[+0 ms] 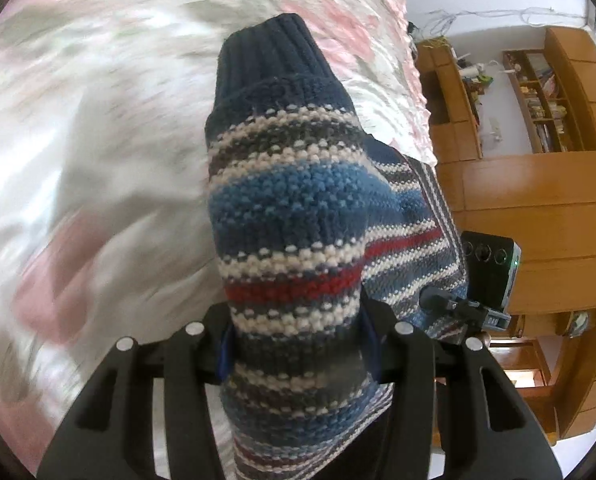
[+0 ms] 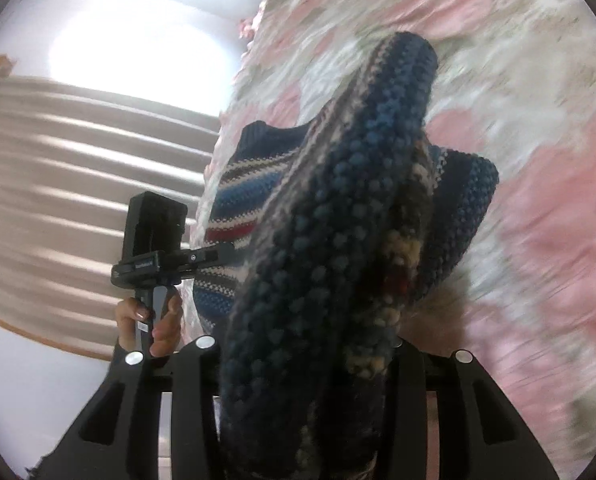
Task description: Fold small clothes
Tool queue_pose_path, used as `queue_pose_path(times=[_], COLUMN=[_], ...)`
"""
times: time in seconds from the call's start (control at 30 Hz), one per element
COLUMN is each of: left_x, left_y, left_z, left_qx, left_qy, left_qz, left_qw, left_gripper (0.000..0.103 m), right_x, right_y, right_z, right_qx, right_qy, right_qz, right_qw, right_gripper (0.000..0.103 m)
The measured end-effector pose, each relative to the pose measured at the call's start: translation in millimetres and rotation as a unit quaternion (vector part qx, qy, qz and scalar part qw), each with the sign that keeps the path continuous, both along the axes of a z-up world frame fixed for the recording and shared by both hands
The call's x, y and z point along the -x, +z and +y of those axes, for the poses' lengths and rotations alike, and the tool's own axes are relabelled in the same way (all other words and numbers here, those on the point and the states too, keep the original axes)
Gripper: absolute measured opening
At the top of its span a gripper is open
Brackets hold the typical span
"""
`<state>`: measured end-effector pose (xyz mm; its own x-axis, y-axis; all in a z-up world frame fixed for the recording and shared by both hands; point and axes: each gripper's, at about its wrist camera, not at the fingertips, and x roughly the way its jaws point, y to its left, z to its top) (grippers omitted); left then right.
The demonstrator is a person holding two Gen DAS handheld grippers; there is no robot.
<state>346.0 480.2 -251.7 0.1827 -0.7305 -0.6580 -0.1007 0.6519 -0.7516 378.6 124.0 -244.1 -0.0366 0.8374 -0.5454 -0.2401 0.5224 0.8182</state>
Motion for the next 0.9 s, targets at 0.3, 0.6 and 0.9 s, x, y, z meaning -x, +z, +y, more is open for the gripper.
queue_pose_path(times=[0.3,0.6,0.9], left_x=[85.0,119.5,182.6], left_y=[-81.0,-20.3,-9.6], left_z=[41.4,65.0,9.7], left_qx=[0.043,0.009,0.1], left_qy=[0.034,0.111,0.064], left_qz=[0.048,-0.053,-0.098], left_qw=[0.9974,0.9924,0.9881], left_gripper=[0.051,0.077,0.078], right_x=[64.7,47.3,2.5], right_y=[-94.9,-34.8,-65.9], right_z=[31.9,-26.6,19.9], right_qx=[0.001,0.062,0.042], right_qy=[0.009,-0.056,-0.037], right_qz=[0.075,-0.006,0.044], right_qw=[0.997,0.997,0.997], right_gripper=[0.044,0.066,0.032])
